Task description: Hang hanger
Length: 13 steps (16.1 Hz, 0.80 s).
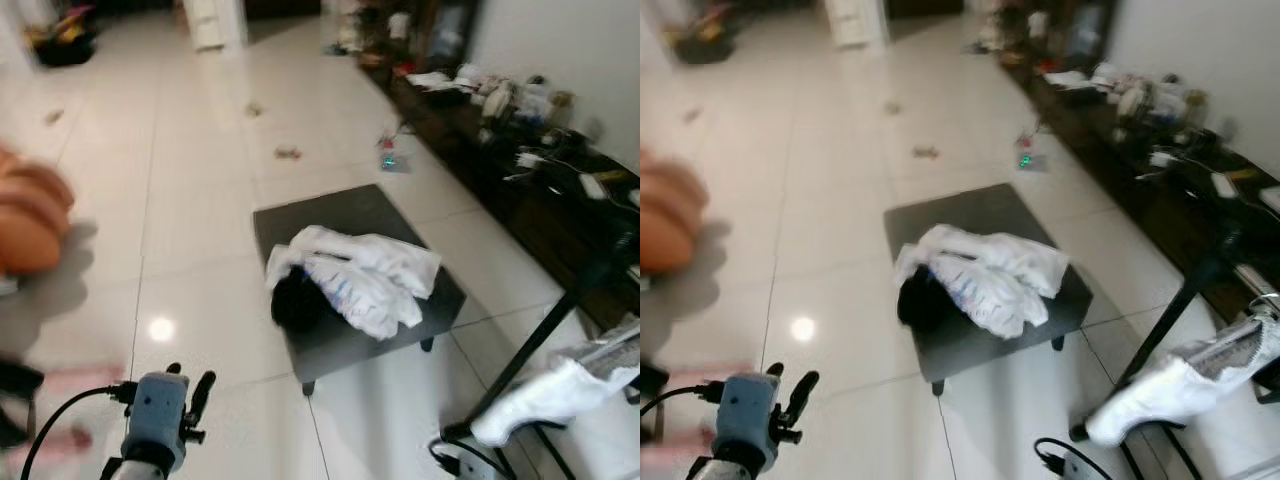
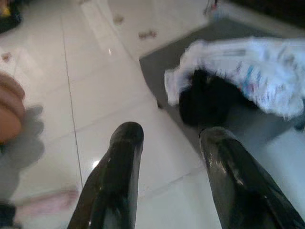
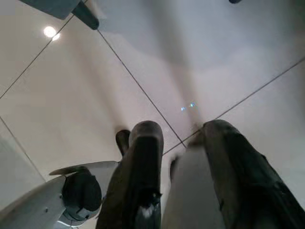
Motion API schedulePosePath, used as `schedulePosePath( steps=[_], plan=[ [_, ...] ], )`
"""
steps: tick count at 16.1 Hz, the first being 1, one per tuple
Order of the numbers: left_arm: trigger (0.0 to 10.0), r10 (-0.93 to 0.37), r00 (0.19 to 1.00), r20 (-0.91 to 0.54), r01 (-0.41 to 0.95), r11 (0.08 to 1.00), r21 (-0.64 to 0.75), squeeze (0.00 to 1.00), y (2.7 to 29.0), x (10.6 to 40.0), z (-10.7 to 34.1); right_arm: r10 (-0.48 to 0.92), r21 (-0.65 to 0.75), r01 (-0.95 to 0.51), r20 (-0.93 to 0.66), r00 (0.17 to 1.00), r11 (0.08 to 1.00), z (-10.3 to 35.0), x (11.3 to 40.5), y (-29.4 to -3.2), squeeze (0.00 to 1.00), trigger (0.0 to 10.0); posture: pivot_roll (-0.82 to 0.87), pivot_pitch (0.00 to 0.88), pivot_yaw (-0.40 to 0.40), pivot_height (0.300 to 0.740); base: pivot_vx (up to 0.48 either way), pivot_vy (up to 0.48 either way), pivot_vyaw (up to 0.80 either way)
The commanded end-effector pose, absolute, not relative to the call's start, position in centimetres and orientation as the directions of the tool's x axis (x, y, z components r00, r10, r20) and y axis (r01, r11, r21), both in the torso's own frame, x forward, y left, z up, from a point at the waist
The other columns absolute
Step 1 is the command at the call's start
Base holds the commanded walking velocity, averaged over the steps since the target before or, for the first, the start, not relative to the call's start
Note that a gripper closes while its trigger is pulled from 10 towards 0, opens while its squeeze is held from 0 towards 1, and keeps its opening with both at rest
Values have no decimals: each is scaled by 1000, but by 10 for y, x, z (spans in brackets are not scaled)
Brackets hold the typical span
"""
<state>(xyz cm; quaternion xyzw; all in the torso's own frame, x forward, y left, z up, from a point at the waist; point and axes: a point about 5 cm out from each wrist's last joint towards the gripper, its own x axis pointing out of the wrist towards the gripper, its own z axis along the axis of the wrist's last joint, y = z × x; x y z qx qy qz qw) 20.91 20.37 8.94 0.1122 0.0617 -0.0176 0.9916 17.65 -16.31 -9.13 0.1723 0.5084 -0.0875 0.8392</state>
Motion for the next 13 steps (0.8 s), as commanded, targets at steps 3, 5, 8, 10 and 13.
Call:
schedulePosePath(
  steps=[3,5,8,10,13],
  plan=[
    [10000,-34,992,-119,60,973,223,0,200,208,90,14,155,285,-898,439,946,-95,167,-174,0,10000,24,111,0,740,340,0,0],
    [10000,-35,992,-117,61,973,223,0,200,207,90,33,155,243,-897,441,957,-94,168,-174,0,10000,26,110,-1,740,381,0,0],
    [10000,-36,993,-115,61,973,223,0,200,207,90,41,141,203,-901,433,969,-94,167,-175,0,10000,26,105,-1,740,386,0,800],
    [10000,-37,993,-114,62,973,222,0,200,207,89,47,157,223,-901,431,962,-95,166,-174,0,10000,23,97,1,740,386,0,400],
    [10000,-46,992,-114,71,974,217,0,197,206,87,58,157,203,-905,422,967,-96,163,-174,0,10000,25,48,3,740,314,0,0]
  ],
)
